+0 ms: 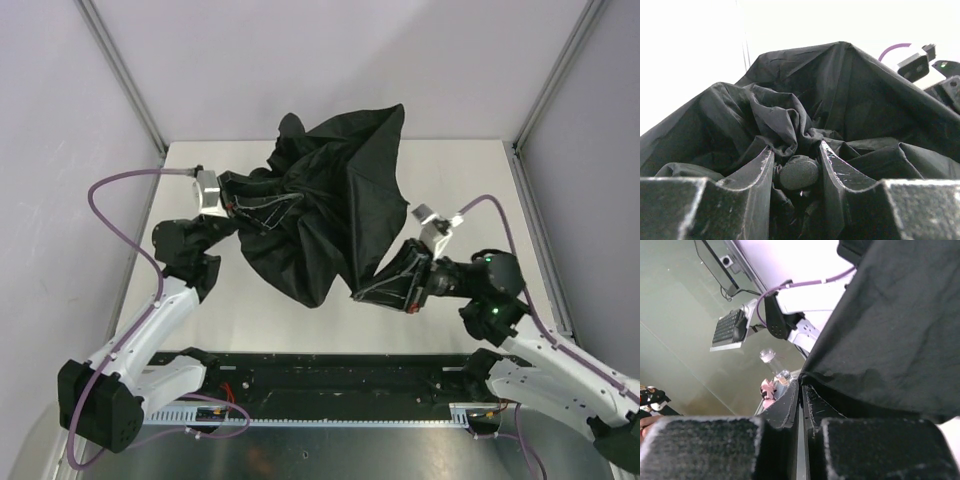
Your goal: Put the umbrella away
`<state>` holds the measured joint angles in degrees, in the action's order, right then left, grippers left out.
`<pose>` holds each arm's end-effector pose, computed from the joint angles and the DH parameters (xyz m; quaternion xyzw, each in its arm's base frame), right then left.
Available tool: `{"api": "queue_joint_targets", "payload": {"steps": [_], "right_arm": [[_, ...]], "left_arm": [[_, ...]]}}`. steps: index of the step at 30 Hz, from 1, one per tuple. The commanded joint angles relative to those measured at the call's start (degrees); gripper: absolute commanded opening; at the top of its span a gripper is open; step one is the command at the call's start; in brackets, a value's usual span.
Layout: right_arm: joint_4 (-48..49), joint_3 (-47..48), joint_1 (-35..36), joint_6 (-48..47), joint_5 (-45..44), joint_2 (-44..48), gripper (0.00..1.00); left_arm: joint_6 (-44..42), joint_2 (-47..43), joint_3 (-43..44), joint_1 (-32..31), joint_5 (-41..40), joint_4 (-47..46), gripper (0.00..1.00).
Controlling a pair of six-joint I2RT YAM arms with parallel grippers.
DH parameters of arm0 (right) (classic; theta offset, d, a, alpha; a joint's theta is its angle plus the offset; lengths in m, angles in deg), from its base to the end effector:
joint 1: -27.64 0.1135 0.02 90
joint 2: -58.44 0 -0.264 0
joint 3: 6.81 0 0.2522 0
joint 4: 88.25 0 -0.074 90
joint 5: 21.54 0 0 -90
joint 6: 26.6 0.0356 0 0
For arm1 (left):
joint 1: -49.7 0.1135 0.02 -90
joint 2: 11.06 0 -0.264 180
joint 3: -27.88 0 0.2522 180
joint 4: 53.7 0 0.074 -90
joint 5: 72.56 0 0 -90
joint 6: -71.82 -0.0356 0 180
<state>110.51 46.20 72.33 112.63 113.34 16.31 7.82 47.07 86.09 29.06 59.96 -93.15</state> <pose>0.0947 0.1291 0.3873 -0.3113 0.4774 0.7149 0.4051 0.1882 -0.0966 0.4019 0.3091 0.4122 -0.4757 0.7129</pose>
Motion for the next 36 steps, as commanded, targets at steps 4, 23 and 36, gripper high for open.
{"api": "queue_joint_targets", "payload": {"steps": [4,23,36], "right_arm": [[-14.47,2.39,10.07,-14.21,-4.73,-2.71,0.26],[-76.45,26.35,-4.37,-30.57,-56.20,5.50,0.70],[-75.79,40.49,-24.84,-28.18,-13.14,-7.99,0.99]], "left_arm": [[1.22,-0.46,-1.08,0.24,0.68,-8.55,0.00],[1.74,0.32,-0.80,3.19,17.16,-8.90,0.00],[-1.08,0.01,0.94,3.74,34.04,-8.57,0.00]]}}
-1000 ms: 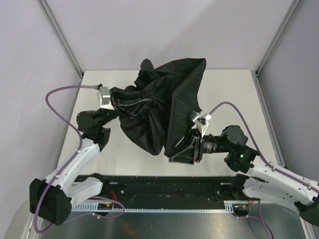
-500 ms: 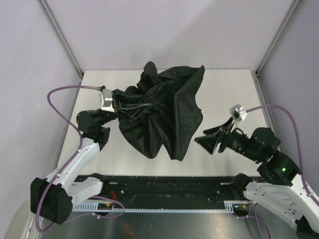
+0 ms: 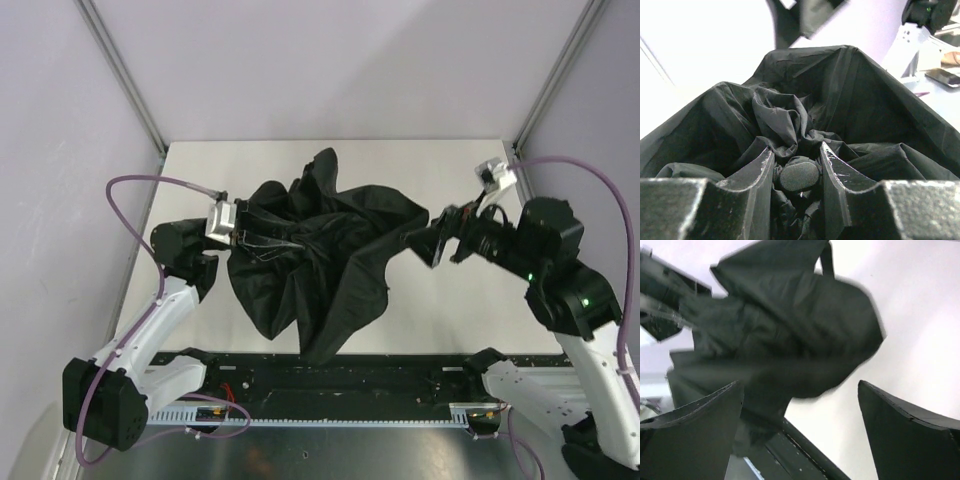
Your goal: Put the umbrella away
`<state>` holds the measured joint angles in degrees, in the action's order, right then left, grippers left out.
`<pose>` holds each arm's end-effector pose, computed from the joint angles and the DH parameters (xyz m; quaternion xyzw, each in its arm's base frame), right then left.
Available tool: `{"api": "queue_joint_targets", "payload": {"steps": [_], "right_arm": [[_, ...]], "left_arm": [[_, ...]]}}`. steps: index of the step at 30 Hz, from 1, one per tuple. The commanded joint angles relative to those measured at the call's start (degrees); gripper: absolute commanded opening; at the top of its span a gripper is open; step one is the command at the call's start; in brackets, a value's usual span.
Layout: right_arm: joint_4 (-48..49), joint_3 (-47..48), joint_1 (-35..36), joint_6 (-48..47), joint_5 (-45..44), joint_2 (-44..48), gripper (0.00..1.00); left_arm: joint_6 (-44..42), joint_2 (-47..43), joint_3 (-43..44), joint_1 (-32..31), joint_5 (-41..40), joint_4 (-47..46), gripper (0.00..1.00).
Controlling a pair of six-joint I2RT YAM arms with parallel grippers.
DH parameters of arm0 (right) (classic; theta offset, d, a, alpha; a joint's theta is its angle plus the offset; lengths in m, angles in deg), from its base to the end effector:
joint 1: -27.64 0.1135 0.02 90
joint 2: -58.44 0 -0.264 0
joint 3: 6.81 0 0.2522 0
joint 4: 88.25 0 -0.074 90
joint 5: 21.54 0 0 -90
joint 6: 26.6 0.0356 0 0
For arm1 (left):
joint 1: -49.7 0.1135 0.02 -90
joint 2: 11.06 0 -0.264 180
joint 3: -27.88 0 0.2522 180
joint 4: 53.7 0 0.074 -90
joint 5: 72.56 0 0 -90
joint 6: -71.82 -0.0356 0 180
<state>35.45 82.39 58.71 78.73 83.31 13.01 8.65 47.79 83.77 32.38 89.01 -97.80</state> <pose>0.1004 0.0711 0.4525 -0.1860 0.7552 0.3371 0.5306 0.1804 -0.0916 0.3825 0.5027 0.3785 -0.5017 0.5936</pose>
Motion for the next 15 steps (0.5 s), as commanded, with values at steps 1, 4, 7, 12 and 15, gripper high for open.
{"api": "queue_joint_targets", "payload": {"steps": [1,4,7,12,15], "right_arm": [[-0.06,4.02,-16.71,8.56,22.77,-5.43,0.99],[4.02,2.07,-26.98,15.04,33.35,-6.44,0.99],[5.82,0.10,-29.37,16.74,35.46,-8.24,0.98],[15.28,-5.44,-30.59,21.99,41.19,-11.52,0.95],[21.25,-7.11,-30.42,25.06,44.54,-13.75,0.89]], "left_arm": [[-2.55,-0.82,3.15,0.43,4.90,-3.92,0.00],[-4.32,-0.11,3.40,0.51,4.77,-3.85,0.00],[-6.93,1.37,4.28,0.87,3.22,-3.91,0.00],[-11.87,3.30,6.61,1.33,-0.13,-3.91,0.00],[-12.24,5.26,8.78,1.40,0.18,-3.91,0.00]]}}
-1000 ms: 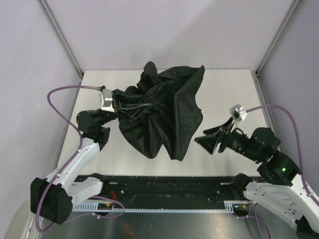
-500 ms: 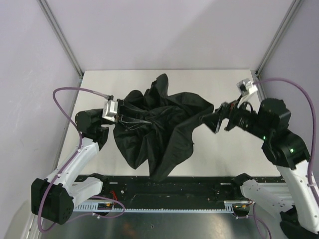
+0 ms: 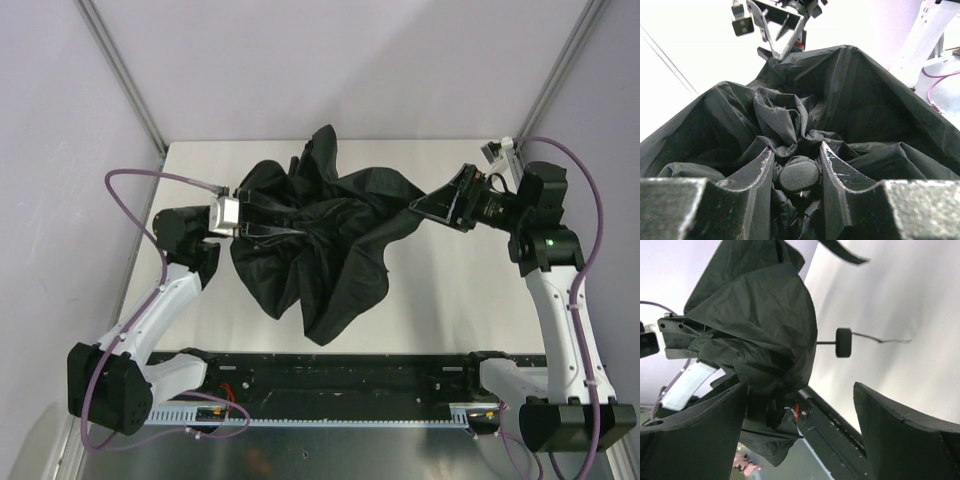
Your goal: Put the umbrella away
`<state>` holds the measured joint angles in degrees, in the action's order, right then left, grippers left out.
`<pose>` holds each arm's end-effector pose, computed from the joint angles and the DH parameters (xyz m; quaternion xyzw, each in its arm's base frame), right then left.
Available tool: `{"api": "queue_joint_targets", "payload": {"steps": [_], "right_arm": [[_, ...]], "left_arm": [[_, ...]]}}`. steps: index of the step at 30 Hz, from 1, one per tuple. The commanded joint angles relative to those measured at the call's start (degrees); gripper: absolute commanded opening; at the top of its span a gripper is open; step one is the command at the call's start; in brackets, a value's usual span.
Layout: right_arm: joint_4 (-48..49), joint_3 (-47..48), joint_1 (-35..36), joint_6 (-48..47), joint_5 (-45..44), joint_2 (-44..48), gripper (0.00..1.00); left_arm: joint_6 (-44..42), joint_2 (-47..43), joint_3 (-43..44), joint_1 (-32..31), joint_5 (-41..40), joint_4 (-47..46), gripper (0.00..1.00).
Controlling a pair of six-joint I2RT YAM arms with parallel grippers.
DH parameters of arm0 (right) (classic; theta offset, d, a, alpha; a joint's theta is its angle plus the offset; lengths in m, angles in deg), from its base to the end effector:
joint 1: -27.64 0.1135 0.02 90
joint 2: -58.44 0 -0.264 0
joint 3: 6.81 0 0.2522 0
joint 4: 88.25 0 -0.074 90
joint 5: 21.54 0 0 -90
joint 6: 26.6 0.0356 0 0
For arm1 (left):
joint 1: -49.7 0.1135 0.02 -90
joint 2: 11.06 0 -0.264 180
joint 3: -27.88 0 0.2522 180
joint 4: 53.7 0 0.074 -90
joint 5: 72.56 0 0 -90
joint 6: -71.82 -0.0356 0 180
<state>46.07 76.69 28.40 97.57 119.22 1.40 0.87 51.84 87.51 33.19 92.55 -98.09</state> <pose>0.1929 0.0301 0.4156 -0.0260 0.7768 0.4904 0.3943 0.1956 -0.0938 0.3888 0.5475 0.3402 -0.4605 0.6103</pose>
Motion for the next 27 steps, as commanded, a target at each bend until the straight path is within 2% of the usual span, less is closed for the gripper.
{"api": "queue_joint_targets", "payload": {"steps": [1,4,5,6,8,10,11,12,14,15,17,20,21,24,27], "right_arm": [[11.65,-1.60,0.01,6.63,9.61,-2.66,0.86],[16.94,-2.90,0.58,9.95,11.37,-3.41,0.80],[22.59,-4.06,0.62,12.76,11.90,-3.38,0.75],[28.97,-5.39,0.63,16.76,12.39,-3.45,0.67],[42.76,-7.55,0.80,25.32,13.67,-3.57,0.37],[57.29,-9.80,0.78,32.60,13.22,-2.15,0.16],[65.65,-10.98,0.67,35.86,12.52,-1.08,0.08],[74.54,-12.37,0.79,39.74,11.90,-0.06,0.04],[90.74,-14.04,2.23,46.38,11.40,1.54,0.01],[95.17,-14.38,3.46,47.81,11.69,2.17,0.01],[97.06,-14.83,6.50,46.83,12.71,3.22,0.00],[85.11,-15.05,9.02,38.31,13.05,4.75,0.00],[79.65,-15.06,9.23,35.07,12.30,5.27,0.05],[68.16,-14.79,8.57,28.36,9.41,5.70,0.37],[65.39,-14.08,6.52,29.90,8.23,3.63,0.66]], "left_arm": [[-4.72,1.59,5.38,0.60,-3.68,-3.63,0.00],[-6.23,2.16,6.25,0.60,-4.55,-3.62,0.00],[-6.40,2.51,6.60,0.60,-4.50,-3.63,0.00],[-6.48,2.94,7.04,0.60,-4.60,-3.63,0.00],[-6.70,3.58,7.50,0.60,-5.26,-3.64,0.00],[-7.17,4.09,7.36,0.60,-6.01,-3.61,0.00],[-7.44,4.21,7.20,0.60,-6.46,-3.63,0.00],[-7.84,4.28,6.90,0.60,-7.17,-3.63,0.00],[-9.39,4.11,5.76,0.60,-10.20,-3.75,0.00],[-10.18,3.92,5.17,0.56,-12.64,-4.09,0.00],[-11.16,3.64,4.36,0.62,-15.53,-4.85,0.00],[-10.30,3.62,4.24,0.62,-15.99,-6.16,0.00],[-9.53,3.67,4.23,0.61,-15.54,-6.79,0.00],[-7.25,3.35,4.06,0.66,-13.72,-8.60,0.00],[-5.95,2.67,3.51,0.59,-12.74,-9.54,0.00]]}}
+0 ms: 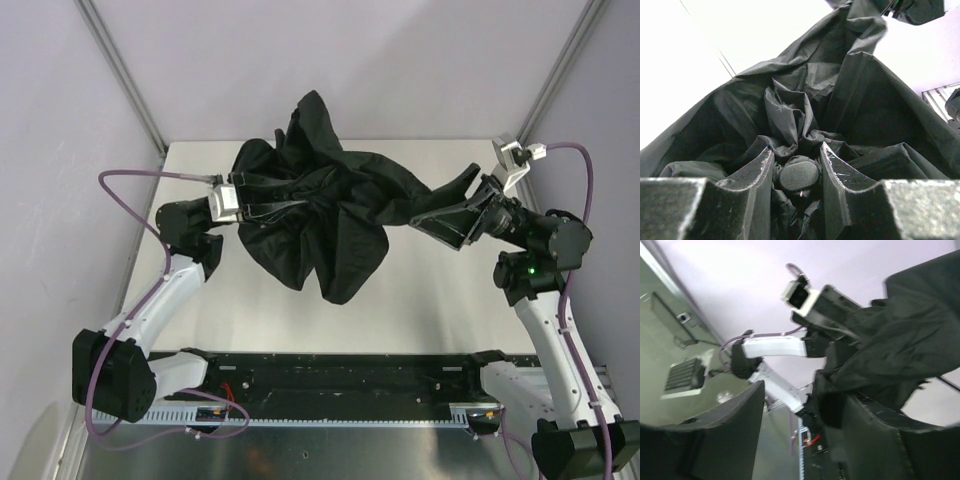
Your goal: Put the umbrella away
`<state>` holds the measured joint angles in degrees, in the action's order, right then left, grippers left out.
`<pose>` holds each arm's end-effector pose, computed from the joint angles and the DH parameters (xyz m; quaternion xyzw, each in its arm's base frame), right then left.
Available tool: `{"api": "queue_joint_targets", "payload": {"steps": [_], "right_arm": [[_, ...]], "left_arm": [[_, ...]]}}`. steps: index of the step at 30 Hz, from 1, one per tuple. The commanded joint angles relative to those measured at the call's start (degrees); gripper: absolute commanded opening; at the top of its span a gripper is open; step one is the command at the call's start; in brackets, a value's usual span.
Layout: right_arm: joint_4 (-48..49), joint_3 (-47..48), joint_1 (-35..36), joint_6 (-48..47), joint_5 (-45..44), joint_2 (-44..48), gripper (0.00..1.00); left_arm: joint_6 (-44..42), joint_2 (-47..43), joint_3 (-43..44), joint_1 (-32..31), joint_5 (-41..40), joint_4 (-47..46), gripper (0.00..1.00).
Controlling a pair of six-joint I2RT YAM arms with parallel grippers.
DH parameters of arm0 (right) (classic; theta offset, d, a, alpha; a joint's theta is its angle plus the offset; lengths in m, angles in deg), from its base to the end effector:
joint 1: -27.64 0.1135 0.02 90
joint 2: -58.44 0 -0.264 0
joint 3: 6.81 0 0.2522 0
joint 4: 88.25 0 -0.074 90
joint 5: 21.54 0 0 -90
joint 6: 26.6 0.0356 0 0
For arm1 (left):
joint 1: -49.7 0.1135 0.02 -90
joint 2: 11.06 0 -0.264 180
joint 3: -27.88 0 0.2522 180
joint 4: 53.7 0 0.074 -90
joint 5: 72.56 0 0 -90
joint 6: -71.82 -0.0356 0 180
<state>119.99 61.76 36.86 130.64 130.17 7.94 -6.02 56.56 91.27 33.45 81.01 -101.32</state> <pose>0.1476 0.0557 0.4611 -0.2614 0.5102 0.6430 0.5078 0.2179 -0.0967 0.4007 0.4955 0.3188 -0.3936 0.7057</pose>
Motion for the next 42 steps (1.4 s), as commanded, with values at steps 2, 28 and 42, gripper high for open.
{"api": "queue_joint_targets", "payload": {"steps": [2,28,42], "right_arm": [[-6.10,1.01,-2.80,-0.31,-2.21,-4.62,0.77],[-7.97,7.34,-2.58,-3.87,-2.03,0.49,0.19],[-67.32,16.08,-4.71,-41.99,-31.64,1.55,0.89]], "left_arm": [[1.53,-2.31,-0.43,0.34,-0.78,-6.71,0.00],[10.00,-2.03,-7.79,0.30,-12.65,-18.30,0.00],[37.25,-0.25,-9.96,0.18,-31.80,-23.73,0.00]]}}
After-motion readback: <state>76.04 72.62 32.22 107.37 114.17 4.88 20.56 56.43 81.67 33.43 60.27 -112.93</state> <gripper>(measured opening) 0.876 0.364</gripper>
